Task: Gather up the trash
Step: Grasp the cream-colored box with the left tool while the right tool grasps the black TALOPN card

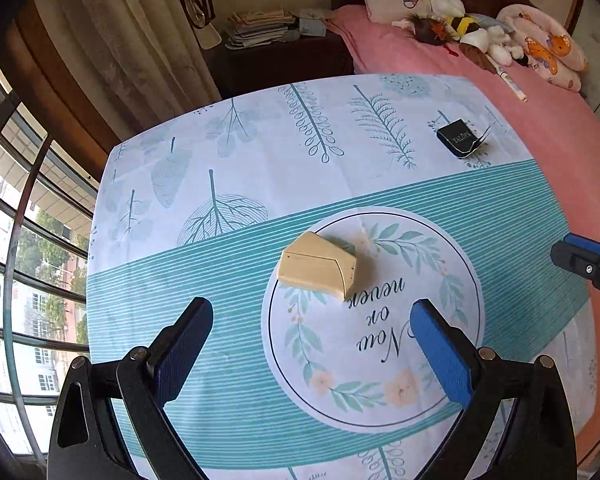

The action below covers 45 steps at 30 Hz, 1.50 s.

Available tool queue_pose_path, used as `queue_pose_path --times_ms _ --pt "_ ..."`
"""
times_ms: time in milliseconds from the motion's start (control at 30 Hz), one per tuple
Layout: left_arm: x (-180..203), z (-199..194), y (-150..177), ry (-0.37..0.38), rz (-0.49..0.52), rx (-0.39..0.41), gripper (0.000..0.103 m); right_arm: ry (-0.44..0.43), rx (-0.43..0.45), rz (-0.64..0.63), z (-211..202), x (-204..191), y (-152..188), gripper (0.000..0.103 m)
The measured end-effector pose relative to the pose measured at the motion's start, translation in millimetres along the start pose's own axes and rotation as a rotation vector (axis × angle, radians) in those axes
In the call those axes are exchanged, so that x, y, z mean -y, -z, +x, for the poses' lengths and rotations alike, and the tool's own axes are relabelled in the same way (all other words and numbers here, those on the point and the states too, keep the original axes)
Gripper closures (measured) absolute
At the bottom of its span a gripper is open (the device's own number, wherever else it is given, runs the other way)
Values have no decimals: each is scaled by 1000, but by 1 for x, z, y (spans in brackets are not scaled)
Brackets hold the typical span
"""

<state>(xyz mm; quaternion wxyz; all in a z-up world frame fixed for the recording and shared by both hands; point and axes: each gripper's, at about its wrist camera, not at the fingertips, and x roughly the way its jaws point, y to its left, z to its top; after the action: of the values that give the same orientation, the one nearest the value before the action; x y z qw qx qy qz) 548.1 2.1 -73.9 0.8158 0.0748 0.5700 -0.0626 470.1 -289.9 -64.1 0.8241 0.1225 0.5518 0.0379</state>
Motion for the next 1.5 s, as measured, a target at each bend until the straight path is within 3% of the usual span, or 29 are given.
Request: queue_pose_path --times_ms 267,400,600,867,1033,1133,1333,1400,1500 --pt "5 72 -19 -33 35 -101 5 -27 -26 31 65 22 -58 54" --pt "-5 89 -23 -28 -19 -133 15 -32 -38 62 88 30 -75 45" --pt "-16 103 -29 32 -102 -155 40 -51 -41 130 115 43 -101 42" --pt "-16 101 -27 12 -144 -145 41 -82 -34 258 132 58 -131 41" --pt "-16 92 -22 37 -184 -132 41 -41 -41 264 144 58 -142 41" --pt "-17 83 -22 55 -204 -115 41 -11 -35 234 146 52 -142 51" --pt "-17 65 -22 87 -221 -82 41 9 -43 193 148 47 -137 96" --pt "-13 58 -22 95 -224 -73 41 -1 -33 176 144 45 -132 102" --pt "-10 44 -18 108 -225 -58 41 -40 -23 152 132 41 -123 103"
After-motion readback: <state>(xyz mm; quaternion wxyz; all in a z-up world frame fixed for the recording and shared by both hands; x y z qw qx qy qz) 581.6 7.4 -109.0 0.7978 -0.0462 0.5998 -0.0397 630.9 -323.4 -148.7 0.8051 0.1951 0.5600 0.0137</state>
